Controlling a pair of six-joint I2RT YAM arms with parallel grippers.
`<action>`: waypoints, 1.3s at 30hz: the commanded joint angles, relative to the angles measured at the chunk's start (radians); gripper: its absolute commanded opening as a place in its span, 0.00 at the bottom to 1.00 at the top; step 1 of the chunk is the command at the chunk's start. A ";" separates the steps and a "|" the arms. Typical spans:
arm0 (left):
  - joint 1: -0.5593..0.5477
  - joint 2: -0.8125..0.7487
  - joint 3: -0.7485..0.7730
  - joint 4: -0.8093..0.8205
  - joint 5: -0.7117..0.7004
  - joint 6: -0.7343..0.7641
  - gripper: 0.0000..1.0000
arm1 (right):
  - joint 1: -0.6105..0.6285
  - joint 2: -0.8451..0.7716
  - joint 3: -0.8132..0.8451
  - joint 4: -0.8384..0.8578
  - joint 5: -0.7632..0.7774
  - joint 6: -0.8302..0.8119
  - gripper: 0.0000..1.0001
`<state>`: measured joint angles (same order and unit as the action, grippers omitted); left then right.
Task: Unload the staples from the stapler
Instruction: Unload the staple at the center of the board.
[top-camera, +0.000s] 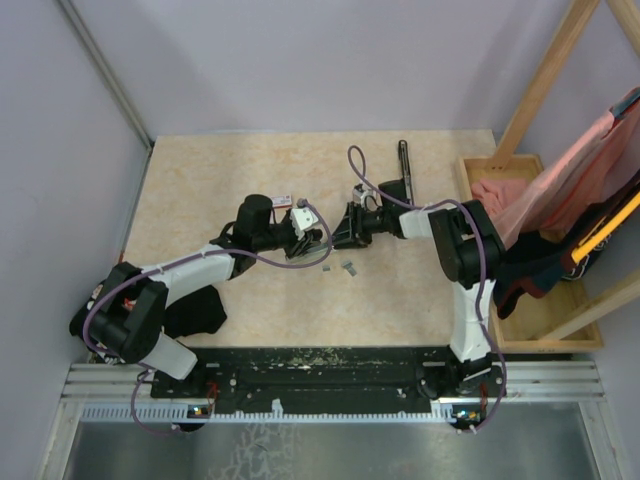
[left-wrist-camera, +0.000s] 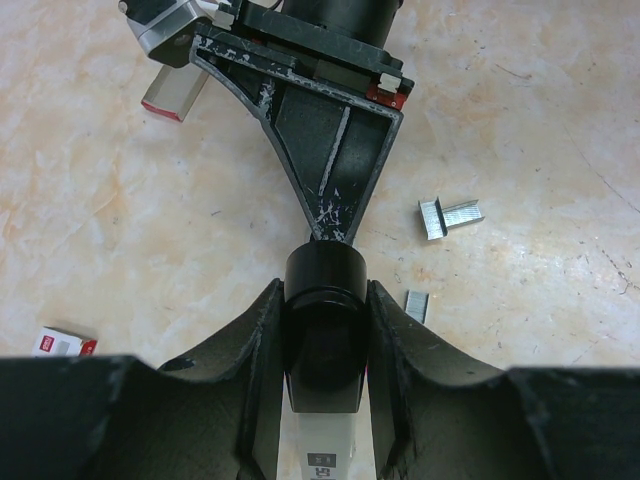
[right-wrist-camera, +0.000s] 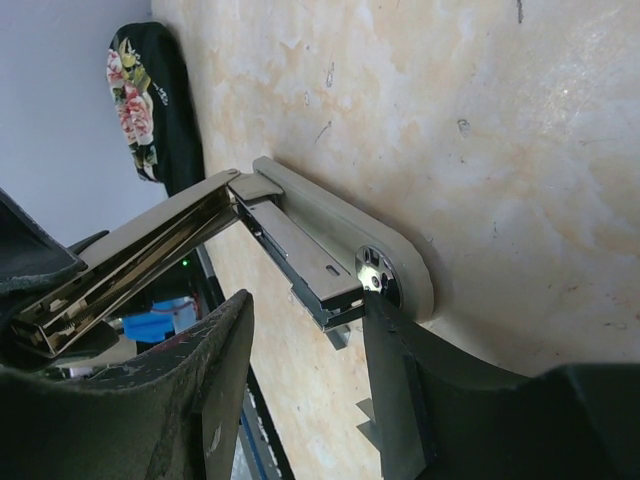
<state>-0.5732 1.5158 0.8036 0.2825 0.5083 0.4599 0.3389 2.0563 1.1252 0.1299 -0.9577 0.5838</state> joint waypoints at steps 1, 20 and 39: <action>0.004 -0.019 0.009 0.053 0.031 -0.011 0.00 | -0.002 0.007 -0.011 0.088 -0.019 0.025 0.48; 0.004 -0.022 0.011 0.036 0.093 -0.009 0.00 | -0.003 0.079 0.008 0.193 -0.104 0.102 0.50; 0.004 -0.032 0.017 0.004 0.214 0.009 0.00 | 0.028 0.138 0.014 0.320 -0.152 0.229 0.50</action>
<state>-0.5537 1.5158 0.8036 0.2584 0.5846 0.4740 0.3363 2.1704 1.1202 0.3763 -1.1290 0.8017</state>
